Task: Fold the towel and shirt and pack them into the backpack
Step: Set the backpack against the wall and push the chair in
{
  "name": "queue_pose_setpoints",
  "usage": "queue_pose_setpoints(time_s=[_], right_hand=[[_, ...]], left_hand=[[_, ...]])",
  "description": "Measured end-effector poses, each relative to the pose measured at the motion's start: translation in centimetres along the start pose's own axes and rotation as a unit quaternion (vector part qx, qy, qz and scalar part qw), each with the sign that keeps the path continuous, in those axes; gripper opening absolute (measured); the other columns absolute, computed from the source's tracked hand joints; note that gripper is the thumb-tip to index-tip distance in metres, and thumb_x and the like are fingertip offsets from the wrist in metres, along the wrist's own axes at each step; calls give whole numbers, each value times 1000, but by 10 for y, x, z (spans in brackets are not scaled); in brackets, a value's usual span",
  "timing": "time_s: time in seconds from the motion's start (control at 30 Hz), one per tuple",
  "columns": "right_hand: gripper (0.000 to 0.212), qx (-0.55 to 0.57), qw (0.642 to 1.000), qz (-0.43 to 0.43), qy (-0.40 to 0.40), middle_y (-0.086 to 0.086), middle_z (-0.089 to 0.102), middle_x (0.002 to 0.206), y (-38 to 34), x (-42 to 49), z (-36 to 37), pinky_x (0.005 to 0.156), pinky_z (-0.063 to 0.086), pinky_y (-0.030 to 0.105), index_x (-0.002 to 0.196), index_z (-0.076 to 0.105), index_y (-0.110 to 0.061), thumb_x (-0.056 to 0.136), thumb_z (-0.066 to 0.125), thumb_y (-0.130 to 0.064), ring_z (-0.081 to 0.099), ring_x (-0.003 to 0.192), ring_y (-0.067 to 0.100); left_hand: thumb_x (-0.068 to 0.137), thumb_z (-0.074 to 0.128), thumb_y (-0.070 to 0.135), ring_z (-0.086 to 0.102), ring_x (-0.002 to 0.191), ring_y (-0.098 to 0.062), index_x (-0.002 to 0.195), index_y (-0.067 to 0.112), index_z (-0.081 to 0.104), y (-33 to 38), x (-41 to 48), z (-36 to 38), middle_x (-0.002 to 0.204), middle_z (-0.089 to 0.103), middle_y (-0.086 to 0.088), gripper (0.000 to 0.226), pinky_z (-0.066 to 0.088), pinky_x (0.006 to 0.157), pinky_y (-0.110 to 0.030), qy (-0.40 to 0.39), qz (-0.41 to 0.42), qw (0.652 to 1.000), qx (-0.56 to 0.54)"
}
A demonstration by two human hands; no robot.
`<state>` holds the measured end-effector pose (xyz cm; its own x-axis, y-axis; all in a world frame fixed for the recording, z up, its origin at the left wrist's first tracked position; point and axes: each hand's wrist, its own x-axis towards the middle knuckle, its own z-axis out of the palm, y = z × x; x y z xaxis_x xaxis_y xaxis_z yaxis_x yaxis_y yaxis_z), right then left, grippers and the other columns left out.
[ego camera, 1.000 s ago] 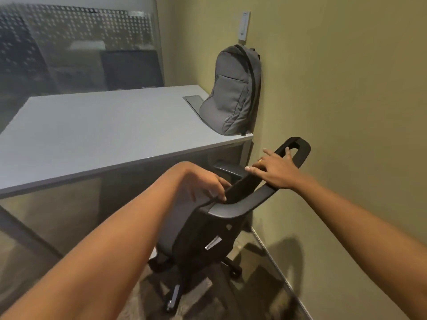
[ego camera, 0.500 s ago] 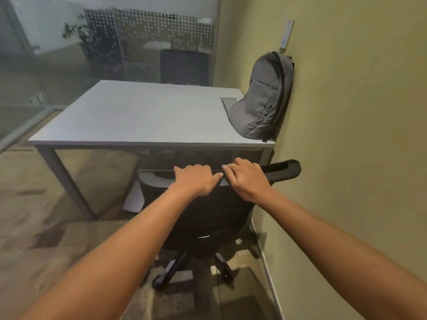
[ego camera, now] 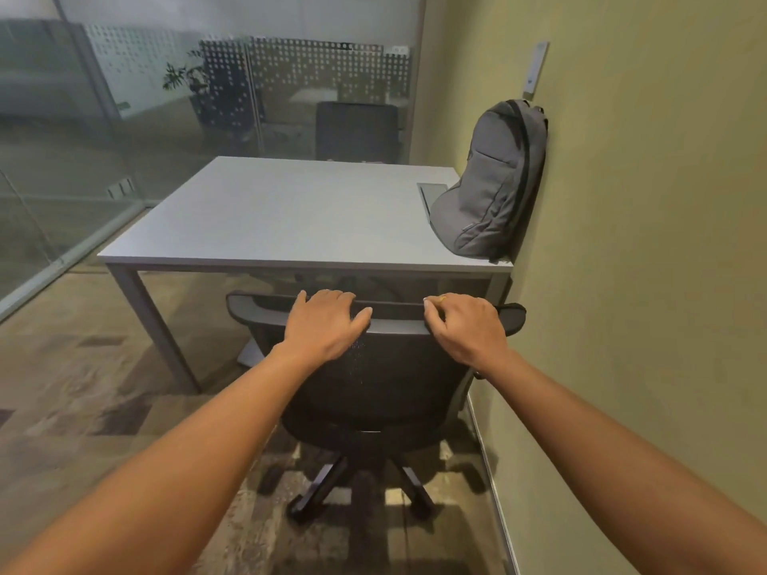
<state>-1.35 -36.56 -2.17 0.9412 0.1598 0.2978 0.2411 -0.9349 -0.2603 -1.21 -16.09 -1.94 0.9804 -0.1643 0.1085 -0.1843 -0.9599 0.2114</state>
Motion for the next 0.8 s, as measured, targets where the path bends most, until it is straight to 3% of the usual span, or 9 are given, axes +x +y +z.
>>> queue_pose_setpoints(time_s=[0.17, 0.37, 0.47, 0.63, 0.8], right_hand=[[54, -11, 1000, 12, 8, 7, 70, 83, 8, 10, 2, 74, 52, 40, 82, 69, -9, 89, 25, -39, 62, 75, 23], [54, -11, 1000, 7, 18, -6, 71, 107, 15, 23, 4, 77, 54, 38, 89, 73, -10, 86, 27, -38, 66, 84, 19], [50, -14, 1000, -5, 4, -7, 68, 114, 15, 31, 5, 81, 52, 36, 93, 72, -12, 90, 29, -37, 65, 90, 18], [40, -16, 996, -22, -85, -4, 54, 135, 8, 49, 3, 102, 39, 38, 128, 56, -24, 98, 31, -36, 50, 124, 17], [41, -16, 997, -5, -79, -3, 48, 141, 7, 65, 15, 113, 21, 41, 133, 49, -26, 99, 27, -35, 38, 134, 16]], left_hand=[[94, 29, 48, 57, 112, -22, 118, 17, 58, 7, 10, 0, 118, 64, -3, 49, 27, 110, -48, 6, -4, 1000, 6], [93, 30, 47, 60, 101, -24, 105, 15, 61, 11, 20, 2, 105, 67, -5, 46, 31, 108, -49, 19, -16, 1000, 9], [93, 29, 48, 58, 107, -24, 113, 16, 59, 6, 25, 1, 113, 66, -4, 49, 29, 110, -50, 13, -14, 1000, 9], [95, 25, 50, 42, 131, -22, 134, 18, 46, -5, 38, -1, 138, 51, -3, 55, 20, 113, -50, -21, -16, 1000, 7], [97, 22, 48, 28, 140, -22, 138, 19, 41, -11, 49, 1, 145, 42, -1, 54, 17, 115, -46, -3, -19, 1000, 18]])
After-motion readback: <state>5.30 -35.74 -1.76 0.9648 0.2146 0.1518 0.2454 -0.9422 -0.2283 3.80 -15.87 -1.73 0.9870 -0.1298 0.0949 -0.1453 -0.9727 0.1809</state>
